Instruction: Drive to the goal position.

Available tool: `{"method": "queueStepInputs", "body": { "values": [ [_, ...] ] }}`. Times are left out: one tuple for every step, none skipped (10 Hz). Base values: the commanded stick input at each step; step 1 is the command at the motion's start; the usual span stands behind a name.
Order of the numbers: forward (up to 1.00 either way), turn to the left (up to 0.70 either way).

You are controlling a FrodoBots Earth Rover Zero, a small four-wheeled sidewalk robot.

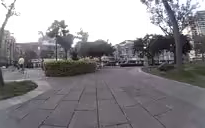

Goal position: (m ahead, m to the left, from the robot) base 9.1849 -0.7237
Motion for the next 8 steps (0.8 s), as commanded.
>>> {"method": "queueStepInputs", "body": {
  "values": [
    [1.00,-0.40],
    [1.00,-0.40],
    [1.00,-0.40],
    [1.00,-0.34],
    [1.00,-0.14],
    [1.00,0.00],
    [1.00,0.00],
    [1.00,0.00]
  ]
}}
